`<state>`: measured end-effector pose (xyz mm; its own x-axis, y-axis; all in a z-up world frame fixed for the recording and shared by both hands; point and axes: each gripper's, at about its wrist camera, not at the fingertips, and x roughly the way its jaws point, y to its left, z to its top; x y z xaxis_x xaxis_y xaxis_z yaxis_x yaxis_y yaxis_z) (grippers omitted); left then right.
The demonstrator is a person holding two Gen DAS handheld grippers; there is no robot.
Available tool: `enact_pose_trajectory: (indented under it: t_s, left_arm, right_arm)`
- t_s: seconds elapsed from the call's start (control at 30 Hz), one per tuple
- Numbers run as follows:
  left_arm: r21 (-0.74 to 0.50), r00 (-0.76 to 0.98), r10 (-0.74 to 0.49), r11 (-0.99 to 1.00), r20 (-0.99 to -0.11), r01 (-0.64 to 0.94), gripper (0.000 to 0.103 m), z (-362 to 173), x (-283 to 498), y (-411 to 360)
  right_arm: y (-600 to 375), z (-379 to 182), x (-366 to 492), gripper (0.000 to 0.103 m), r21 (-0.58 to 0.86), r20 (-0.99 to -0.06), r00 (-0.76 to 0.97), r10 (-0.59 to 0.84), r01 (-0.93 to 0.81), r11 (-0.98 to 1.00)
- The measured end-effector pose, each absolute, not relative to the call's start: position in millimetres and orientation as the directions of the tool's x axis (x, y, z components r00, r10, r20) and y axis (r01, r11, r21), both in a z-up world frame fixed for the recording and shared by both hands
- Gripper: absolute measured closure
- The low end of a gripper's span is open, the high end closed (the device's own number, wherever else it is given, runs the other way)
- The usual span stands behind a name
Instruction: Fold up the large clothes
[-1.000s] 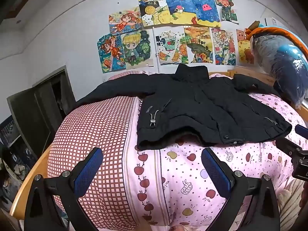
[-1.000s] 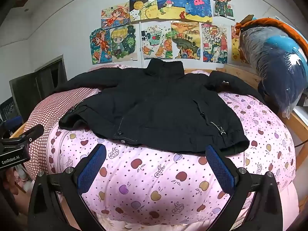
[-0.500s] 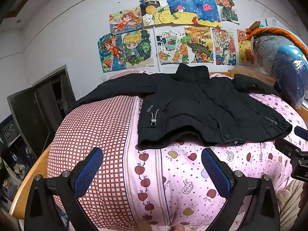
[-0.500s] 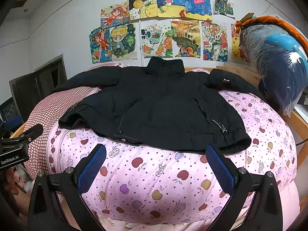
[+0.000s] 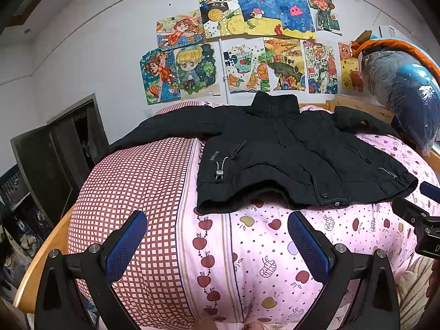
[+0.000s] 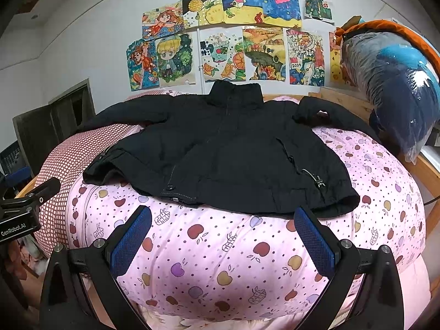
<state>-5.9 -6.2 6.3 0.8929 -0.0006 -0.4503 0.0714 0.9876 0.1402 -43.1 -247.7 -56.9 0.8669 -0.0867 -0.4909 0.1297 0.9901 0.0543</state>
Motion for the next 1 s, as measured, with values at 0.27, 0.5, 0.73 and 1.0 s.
enact_pose_trajectory:
  t_s: [0.27, 0.5, 0.73, 1.0]
  left_arm:
    - [0.142, 0.891, -0.005, 0.987, -0.454, 0.078, 0.000, 3, -7, -4]
    - [0.139, 0.886, -0.003, 0.987, -0.464, 0.076, 0.000, 0, -3, -3]
    - [0.139, 0.886, -0.003, 0.987, -0.464, 0.076, 0.000, -1, -3, -3]
    - [0.153, 0.883, 0.008, 0.986, -0.469, 0.073, 0.000, -7, -1, -6]
  right_arm:
    - [-248, -59, -42, 0.001, 0.059, -0.493, 0.865, -0.087, 0.133, 0.989]
    - [-249, -61, -41, 0.001, 0.064, -0.498, 0.863, -0.083, 0.132, 0.989]
    - [-249, -63, -41, 0.001, 0.066, -0.499, 0.863, -0.081, 0.132, 0.989]
    - [-250, -64, -39, 0.001, 0.070, -0.503, 0.861, -0.078, 0.130, 0.989]
